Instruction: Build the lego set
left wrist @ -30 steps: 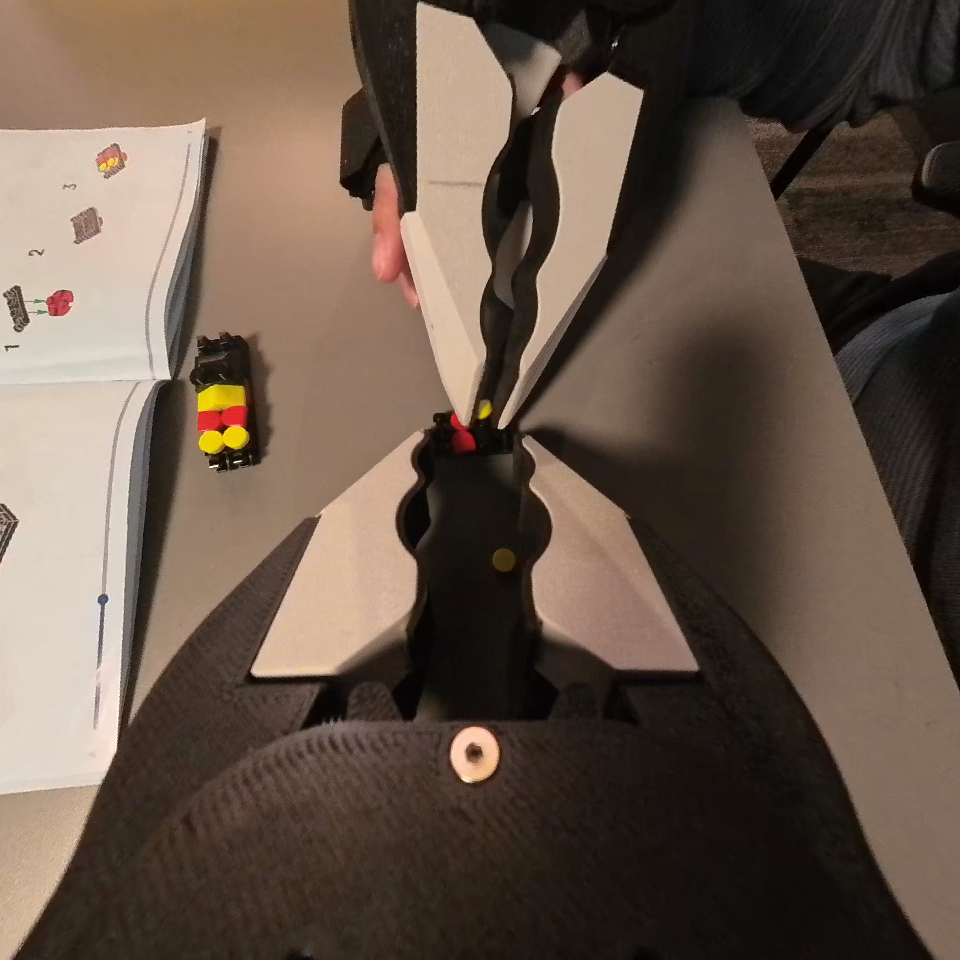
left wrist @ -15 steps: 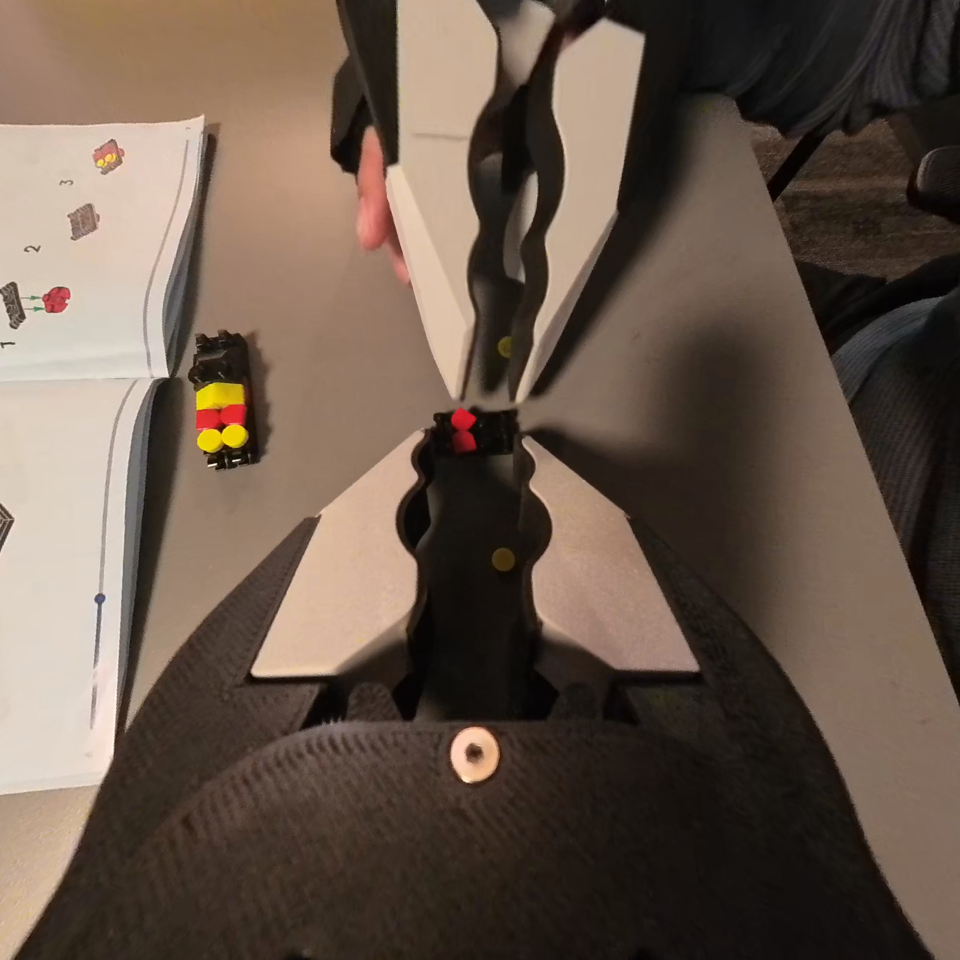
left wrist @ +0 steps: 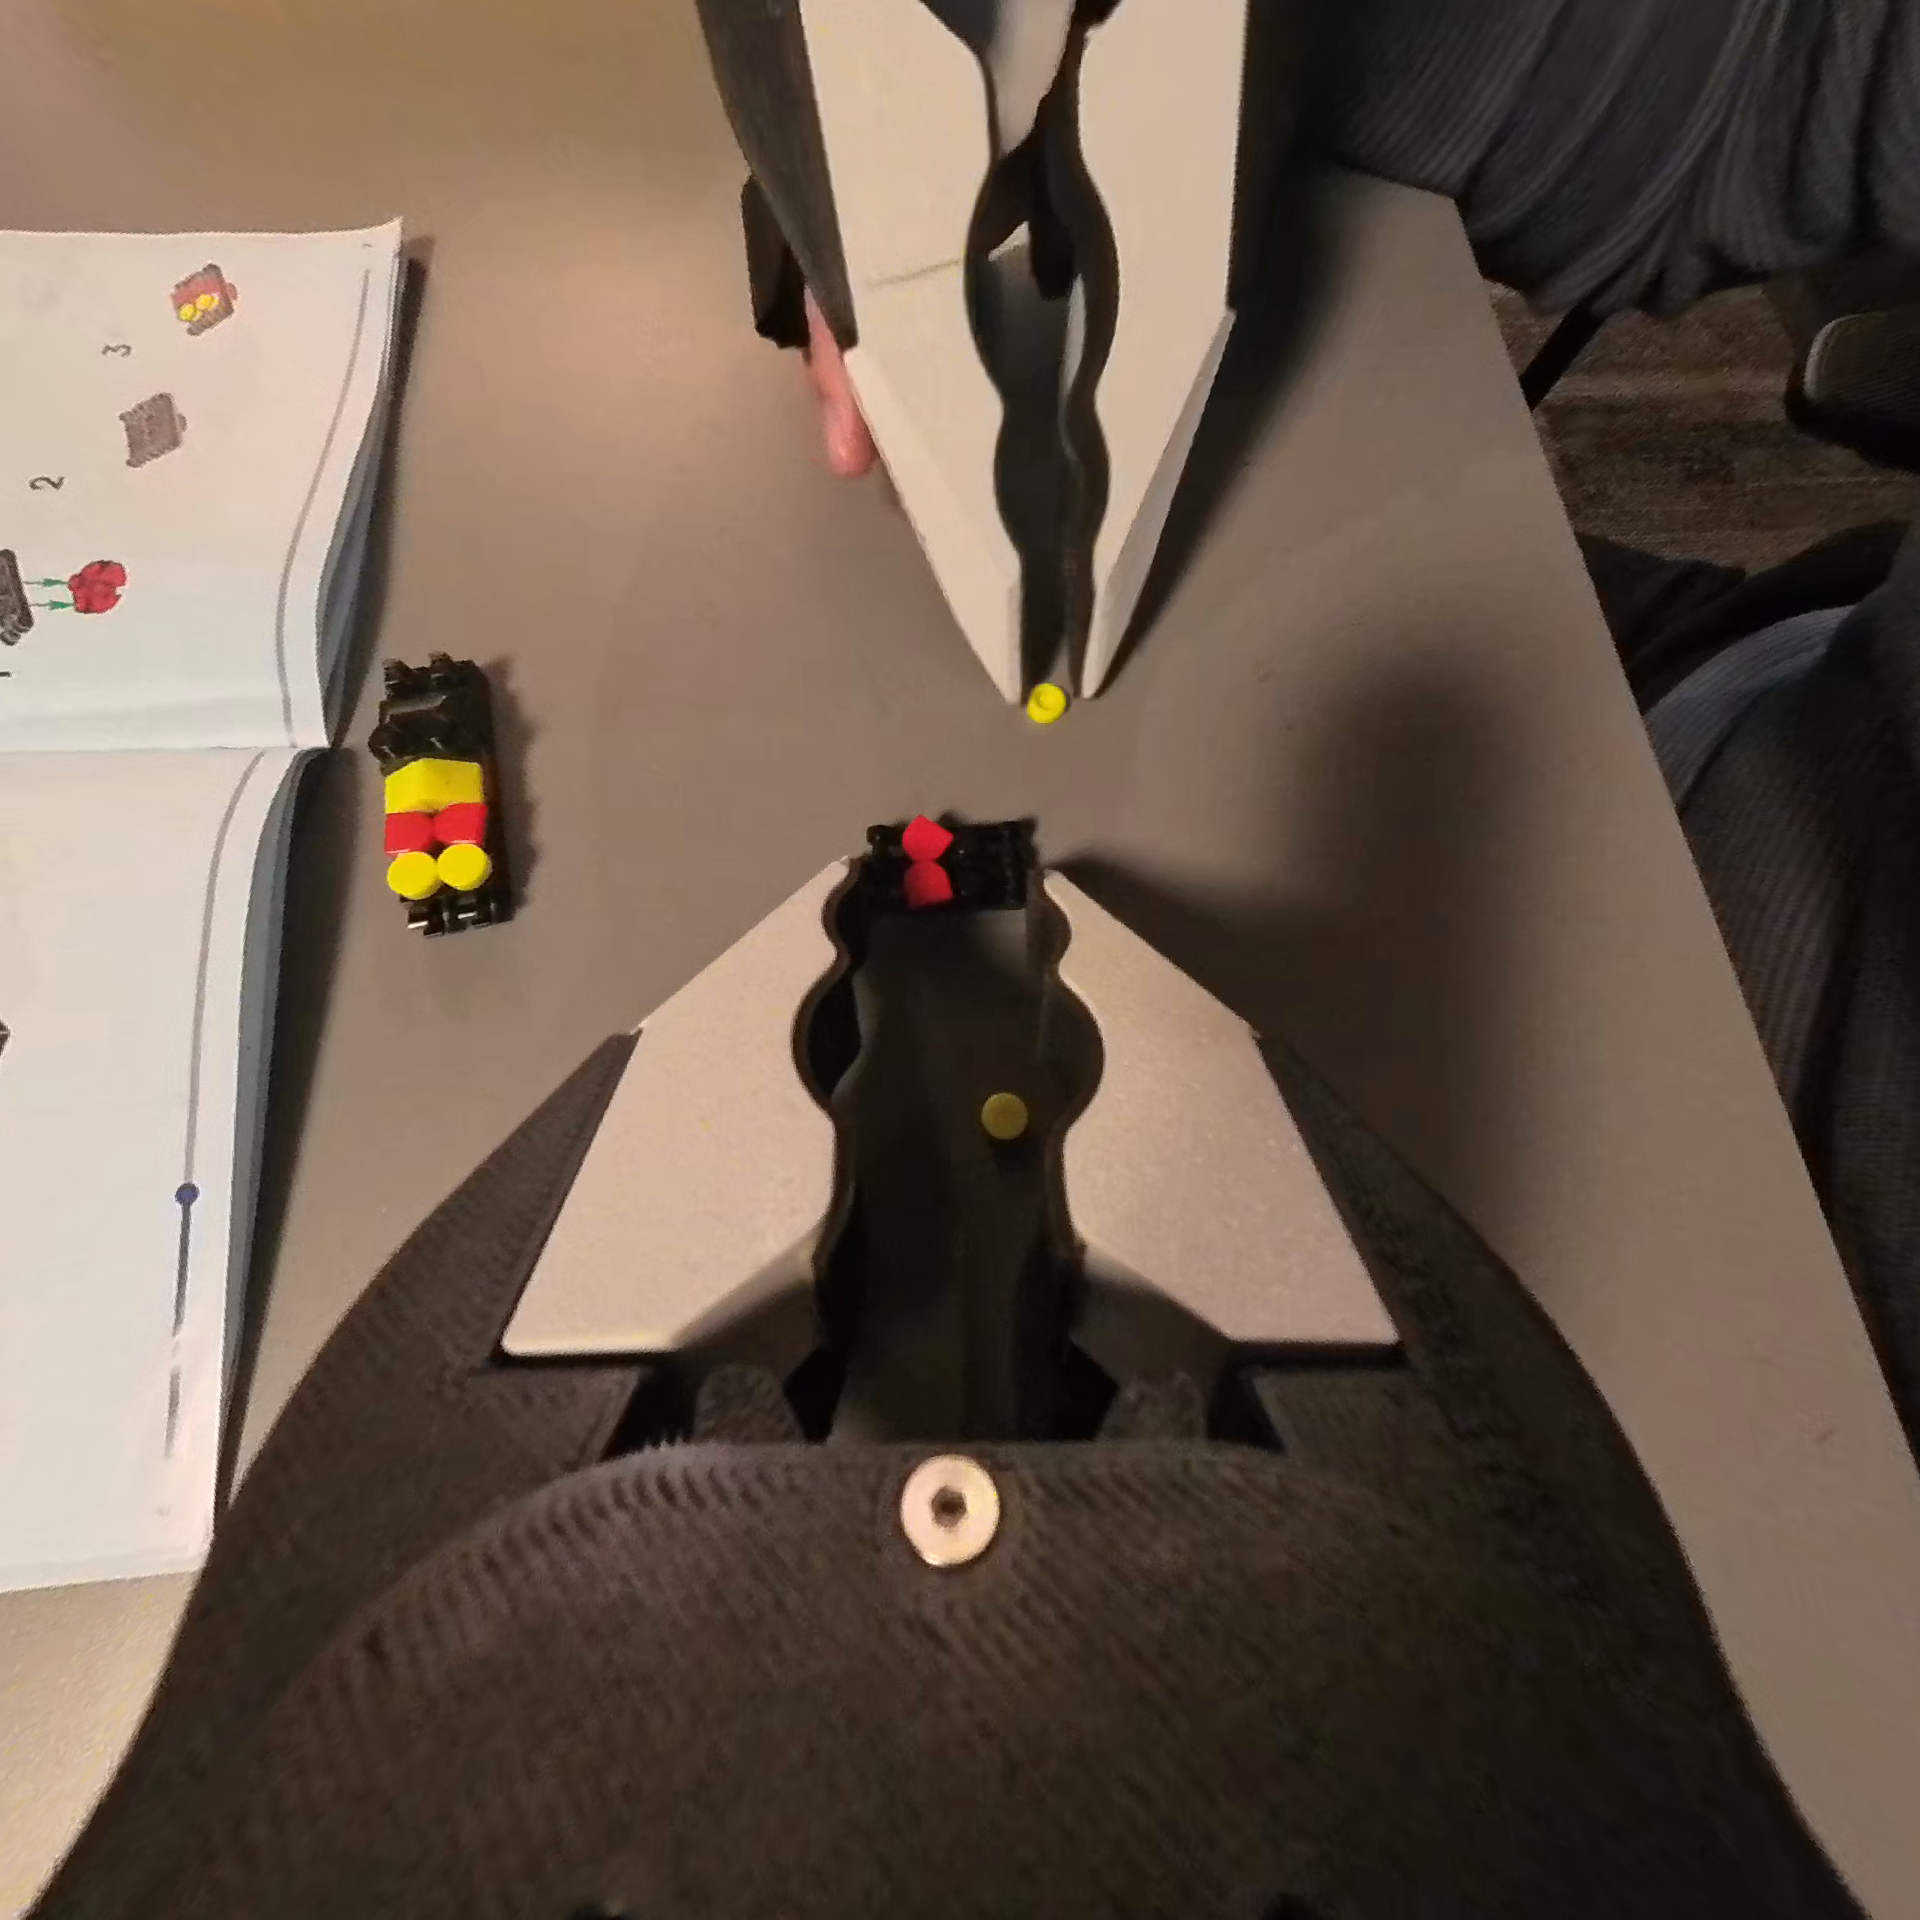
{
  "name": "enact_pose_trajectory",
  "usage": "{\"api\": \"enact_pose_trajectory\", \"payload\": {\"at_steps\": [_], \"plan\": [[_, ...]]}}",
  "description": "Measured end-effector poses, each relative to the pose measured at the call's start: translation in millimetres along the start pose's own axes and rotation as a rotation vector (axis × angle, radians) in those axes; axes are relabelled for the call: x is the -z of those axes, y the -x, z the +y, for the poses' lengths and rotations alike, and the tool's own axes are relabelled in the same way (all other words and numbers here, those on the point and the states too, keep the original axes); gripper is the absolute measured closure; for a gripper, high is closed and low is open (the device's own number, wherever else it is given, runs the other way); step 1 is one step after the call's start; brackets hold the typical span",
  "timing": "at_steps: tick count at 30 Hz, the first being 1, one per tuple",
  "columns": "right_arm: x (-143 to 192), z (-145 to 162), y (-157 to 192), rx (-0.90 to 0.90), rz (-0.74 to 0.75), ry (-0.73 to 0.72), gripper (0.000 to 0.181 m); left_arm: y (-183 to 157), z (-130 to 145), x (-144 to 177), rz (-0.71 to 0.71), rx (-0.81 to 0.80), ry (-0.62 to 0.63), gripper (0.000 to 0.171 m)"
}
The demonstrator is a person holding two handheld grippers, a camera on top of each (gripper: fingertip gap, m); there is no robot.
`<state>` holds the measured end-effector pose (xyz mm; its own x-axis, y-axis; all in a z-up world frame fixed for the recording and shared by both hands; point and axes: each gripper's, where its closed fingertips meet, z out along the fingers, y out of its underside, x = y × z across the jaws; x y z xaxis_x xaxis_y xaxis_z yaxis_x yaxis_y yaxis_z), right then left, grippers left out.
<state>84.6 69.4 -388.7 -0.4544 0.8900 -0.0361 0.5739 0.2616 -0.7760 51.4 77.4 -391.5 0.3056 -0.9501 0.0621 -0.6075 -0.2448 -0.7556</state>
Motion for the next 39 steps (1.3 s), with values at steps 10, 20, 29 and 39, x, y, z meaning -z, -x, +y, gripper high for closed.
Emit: {"api": "enact_pose_trajectory", "payload": {"at_steps": [10,20,29,39], "plan": [[28.1,-1.7,-64.0,0.472,0.569,0.167,0.181,0.0,-0.2,0.2,0.001,0.002,0.000,0.141],[7.1,-19.6,-27.5,0.081,0.219,-0.112,0.170,-1.0,0.9,1.6,0.012,0.000,0.000,0.141],[-14.4,-11.3,-16.2,0.051,0.146,0.001,0.170,-1.2,1.2,2.3,0.021,0.004,-0.001,0.141],[-22.3,-15.7,-19.5,0.014,0.180,0.004,0.174,-1.1,1.2,2.3,0.020,0.003,-0.001,0.141]]}}
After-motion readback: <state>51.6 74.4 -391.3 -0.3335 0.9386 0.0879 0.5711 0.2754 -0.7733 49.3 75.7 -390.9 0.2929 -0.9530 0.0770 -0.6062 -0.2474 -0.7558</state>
